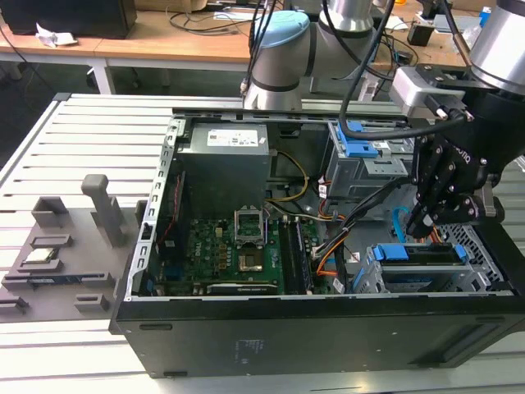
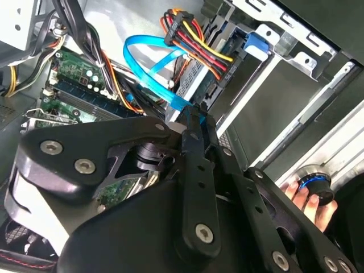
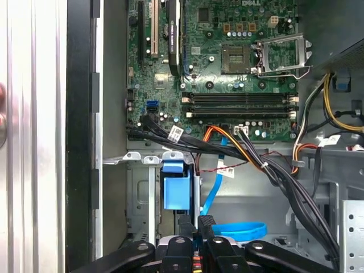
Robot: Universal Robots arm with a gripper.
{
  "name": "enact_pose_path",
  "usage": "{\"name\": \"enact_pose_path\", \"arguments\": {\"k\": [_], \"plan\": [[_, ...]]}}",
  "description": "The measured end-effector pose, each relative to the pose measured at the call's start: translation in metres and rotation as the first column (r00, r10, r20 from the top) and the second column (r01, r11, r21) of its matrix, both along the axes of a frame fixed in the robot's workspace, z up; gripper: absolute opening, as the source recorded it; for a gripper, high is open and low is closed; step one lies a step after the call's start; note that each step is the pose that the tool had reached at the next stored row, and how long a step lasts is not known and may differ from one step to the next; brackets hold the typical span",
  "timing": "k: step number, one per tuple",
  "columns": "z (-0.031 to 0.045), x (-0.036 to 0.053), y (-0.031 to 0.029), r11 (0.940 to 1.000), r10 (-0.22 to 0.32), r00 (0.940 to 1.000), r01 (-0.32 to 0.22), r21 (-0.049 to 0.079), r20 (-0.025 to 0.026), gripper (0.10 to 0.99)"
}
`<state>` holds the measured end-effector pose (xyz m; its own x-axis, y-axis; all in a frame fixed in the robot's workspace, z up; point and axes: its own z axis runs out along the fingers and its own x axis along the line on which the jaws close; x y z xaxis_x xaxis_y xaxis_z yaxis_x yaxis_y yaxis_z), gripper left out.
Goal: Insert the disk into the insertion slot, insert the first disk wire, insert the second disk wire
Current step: 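Insert the second disk wire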
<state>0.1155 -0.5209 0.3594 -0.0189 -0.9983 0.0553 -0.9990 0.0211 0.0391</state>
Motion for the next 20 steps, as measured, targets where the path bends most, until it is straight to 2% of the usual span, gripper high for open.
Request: {"name": "enact_pose_path", "arguments": {"k": [6,11,20], "plan": [[-0.0062,0.003,-0.0012,1.0,0.0,1.0,0.0,0.0,0.0,0.161],[-0.0106,0.0067,-0.0047,1.0,0.0,1.0,0.0,0.0,-0.0001,0.161],[-0.016,0.0116,-0.005,1.0,0.0,1.0,0.0,0.0,-0.0001,0.161]]}}
